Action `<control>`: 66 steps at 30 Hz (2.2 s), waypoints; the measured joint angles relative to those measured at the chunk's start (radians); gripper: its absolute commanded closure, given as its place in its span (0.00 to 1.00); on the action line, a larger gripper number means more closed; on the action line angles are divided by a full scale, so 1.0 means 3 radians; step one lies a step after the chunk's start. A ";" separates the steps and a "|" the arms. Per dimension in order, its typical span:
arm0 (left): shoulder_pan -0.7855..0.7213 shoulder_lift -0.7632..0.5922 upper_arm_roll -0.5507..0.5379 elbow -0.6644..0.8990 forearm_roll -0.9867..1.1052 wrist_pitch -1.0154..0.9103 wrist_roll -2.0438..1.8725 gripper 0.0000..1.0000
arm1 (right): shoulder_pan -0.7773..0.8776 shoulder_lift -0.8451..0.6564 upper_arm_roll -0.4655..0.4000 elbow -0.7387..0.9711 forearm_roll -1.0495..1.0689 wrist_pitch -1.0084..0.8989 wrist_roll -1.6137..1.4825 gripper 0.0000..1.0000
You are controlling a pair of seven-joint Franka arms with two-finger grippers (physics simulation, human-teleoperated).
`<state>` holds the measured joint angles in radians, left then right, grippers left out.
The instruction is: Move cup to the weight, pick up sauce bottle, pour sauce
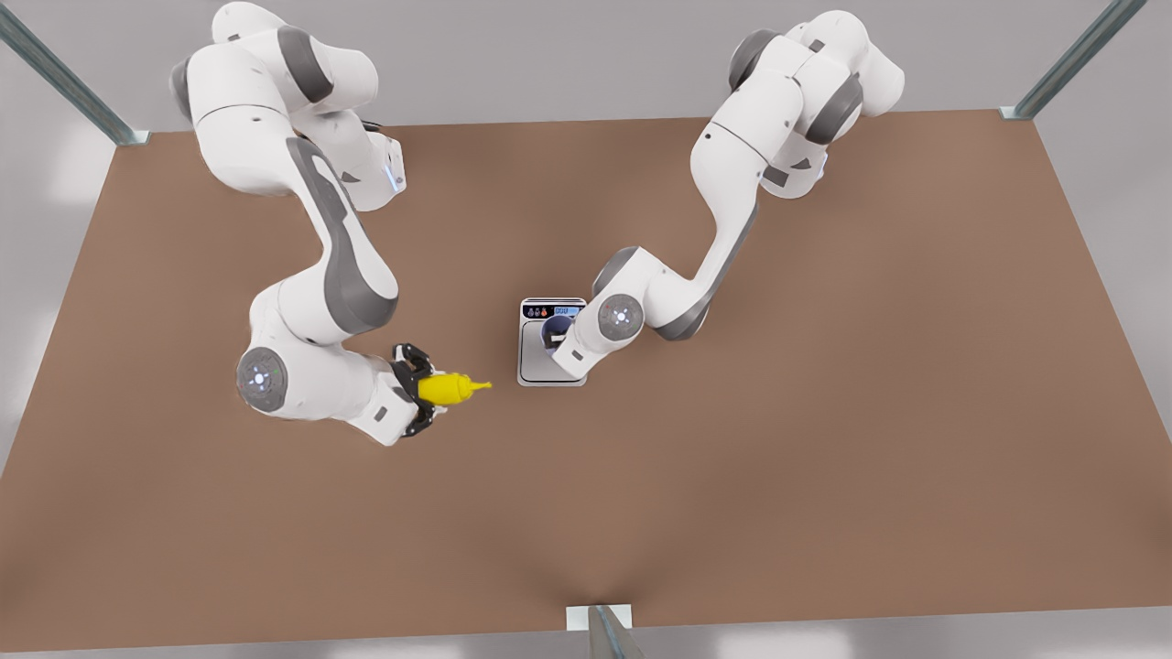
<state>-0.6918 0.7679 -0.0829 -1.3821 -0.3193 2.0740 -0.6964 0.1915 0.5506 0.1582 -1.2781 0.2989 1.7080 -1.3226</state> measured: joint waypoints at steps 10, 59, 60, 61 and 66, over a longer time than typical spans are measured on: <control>0.0016 -0.0239 0.0112 0.0000 0.0002 -0.0190 -0.0026 0.00 | 0.0211 -0.0011 0.0007 0.0089 -0.0203 0.0044 0.0190 0.58; 0.0971 -0.1660 0.1350 -0.0031 0.1022 -0.1790 0.2142 0.00 | -0.1199 0.1248 0.0604 -0.0638 0.3372 0.0006 -0.3678 0.56; 0.0971 -0.1660 0.1350 -0.0031 0.1027 -0.1790 0.2142 0.00 | -0.1180 0.1304 0.0600 -0.0635 0.3510 -0.0004 -0.3783 0.56; 0.0971 -0.1660 0.1350 -0.0031 0.1031 -0.1790 0.2142 0.00 | -0.1176 0.1361 0.0600 -0.0644 0.3533 -0.0020 -0.3801 0.56; 0.0965 -0.1644 0.1350 -0.0031 0.1040 -0.1790 0.2139 0.00 | -0.1084 0.1443 0.0605 -0.0666 0.3750 -0.0167 -0.3822 0.56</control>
<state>-0.4021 0.2747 0.3220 -1.3914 -0.0072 1.5370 -0.0548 -0.1338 0.9835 0.3397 -1.4779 1.4240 1.6580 -2.4692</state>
